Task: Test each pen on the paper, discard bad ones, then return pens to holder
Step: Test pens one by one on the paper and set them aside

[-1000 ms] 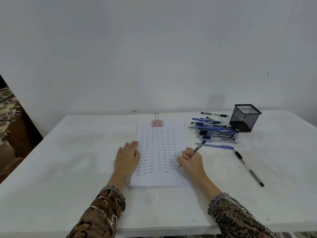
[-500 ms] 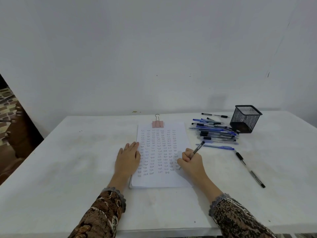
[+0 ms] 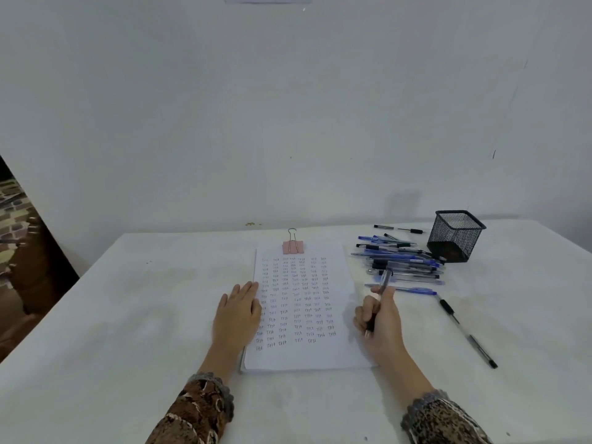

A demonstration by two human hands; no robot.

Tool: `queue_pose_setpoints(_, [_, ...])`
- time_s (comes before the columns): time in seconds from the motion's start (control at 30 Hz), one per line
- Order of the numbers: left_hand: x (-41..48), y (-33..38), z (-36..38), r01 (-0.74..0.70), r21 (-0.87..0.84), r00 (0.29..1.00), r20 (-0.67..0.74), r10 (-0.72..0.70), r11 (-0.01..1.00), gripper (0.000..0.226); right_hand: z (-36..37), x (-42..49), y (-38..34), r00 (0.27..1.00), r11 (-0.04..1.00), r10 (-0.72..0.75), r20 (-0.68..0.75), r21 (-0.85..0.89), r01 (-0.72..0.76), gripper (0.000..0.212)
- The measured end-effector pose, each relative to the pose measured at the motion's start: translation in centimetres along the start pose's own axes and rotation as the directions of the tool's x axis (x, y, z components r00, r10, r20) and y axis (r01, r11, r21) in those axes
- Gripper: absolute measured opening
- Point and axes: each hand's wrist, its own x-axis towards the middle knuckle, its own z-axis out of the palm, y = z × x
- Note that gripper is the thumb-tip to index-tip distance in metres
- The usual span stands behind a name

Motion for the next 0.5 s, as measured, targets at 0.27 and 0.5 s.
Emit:
queue_pose_setpoints(0.27, [-0.1,0.1,-0.1,0.008,-0.023,1.0,-0.014,-0.008,1.0,0.047,-0.9,0.3,-1.4,0.99,0.996,-0.053,-0.13,0.061,0.061,0.02])
queue_pose_setpoints(0.5, [-0.1,0.0,0.0,0.003,-0.04,1.0,-0.026,-0.004,0.999,0.047,-2.1,0.4,-3.2,0.963,0.946,-0.185,-0.197,-0.303,0.12,0.025])
